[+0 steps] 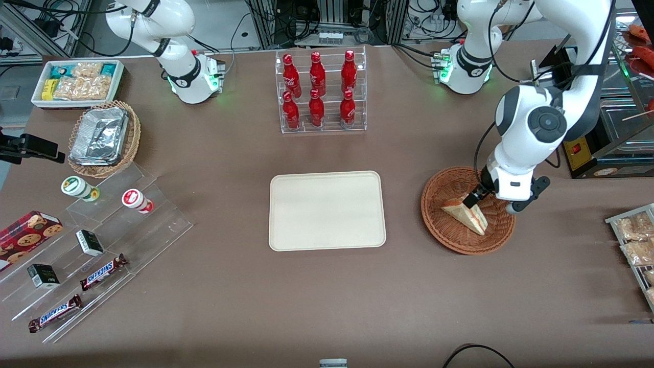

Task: Place sandwich from basket to tray
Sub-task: 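Move the left gripper over the wicker basket above the sandwich, then lower the left gripper and close it on the wrapped sandwich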

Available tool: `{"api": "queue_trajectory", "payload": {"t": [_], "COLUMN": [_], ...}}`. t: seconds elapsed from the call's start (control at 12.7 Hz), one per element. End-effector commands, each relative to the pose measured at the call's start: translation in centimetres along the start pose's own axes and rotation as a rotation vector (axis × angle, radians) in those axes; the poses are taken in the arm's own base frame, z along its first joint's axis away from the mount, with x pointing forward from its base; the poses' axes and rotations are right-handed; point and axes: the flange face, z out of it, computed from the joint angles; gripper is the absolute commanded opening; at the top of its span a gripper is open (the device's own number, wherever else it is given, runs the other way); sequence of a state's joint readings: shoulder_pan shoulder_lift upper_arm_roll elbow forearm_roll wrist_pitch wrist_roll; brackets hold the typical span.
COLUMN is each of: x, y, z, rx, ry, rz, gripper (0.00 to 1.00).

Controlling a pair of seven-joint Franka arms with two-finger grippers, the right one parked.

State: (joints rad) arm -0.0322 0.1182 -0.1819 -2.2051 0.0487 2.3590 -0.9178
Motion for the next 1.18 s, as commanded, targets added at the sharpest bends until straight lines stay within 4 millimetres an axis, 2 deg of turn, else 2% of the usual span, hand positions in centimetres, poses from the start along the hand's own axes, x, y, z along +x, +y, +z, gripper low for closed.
{"api": "queue_trajectory", "payload": {"t": [0.0,0.31,0.71,0.79,0.86,1.1], "x": [-0.5,-0.1,-0.5,-0.3,-0.1,-0.1], "y": [0.6,0.5,0.3,0.3,0.4,0.5], "z": [1.6,4.8,7.1,7.2,6.9,7.0], "rx": [-0.005,-0.009,0.015,0.012,0.007,0.011], "ry": [0.005,-0.011,-0.041,-0.039,-0.034,-0.028], "rz": [-0.012,-0.018,-0.02,-0.029,-0.055,-0.064], "gripper": [1.0,1.0,0.99,0.85,0.78,0.46]}}
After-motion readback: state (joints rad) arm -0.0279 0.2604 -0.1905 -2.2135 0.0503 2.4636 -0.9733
